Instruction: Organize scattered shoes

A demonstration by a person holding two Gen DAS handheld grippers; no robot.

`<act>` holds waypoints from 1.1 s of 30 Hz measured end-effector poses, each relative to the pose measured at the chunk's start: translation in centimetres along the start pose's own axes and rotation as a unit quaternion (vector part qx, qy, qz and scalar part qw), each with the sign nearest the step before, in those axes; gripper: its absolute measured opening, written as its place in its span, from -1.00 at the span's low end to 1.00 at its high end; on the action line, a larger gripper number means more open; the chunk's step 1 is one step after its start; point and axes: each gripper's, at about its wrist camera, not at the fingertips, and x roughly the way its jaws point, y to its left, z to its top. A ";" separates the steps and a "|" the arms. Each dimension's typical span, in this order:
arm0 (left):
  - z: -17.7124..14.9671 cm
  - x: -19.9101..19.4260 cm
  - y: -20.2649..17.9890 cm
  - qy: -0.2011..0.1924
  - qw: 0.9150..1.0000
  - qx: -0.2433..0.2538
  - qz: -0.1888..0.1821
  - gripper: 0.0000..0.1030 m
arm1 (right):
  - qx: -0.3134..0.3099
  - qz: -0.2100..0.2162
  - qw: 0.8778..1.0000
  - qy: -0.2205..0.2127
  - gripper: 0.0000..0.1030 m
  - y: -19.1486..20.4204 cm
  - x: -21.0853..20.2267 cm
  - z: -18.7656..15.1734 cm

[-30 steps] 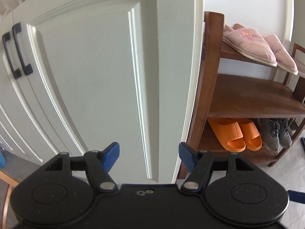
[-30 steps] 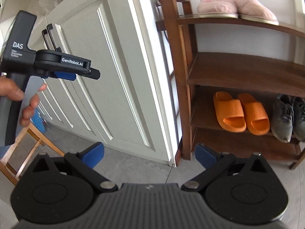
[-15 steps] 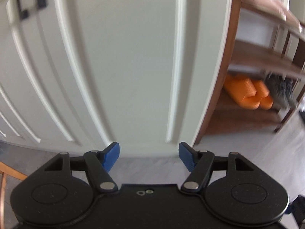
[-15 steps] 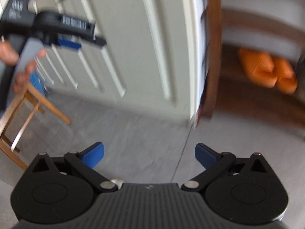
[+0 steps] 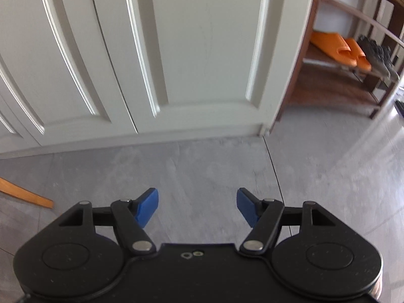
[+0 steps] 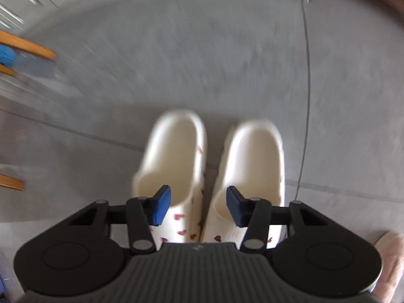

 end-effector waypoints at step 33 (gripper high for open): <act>5.4 -4.1 -8.5 -0.041 0.998 0.027 -0.028 0.33 | 0.124 0.075 0.989 0.020 0.09 -8.5 -5.3 -1.3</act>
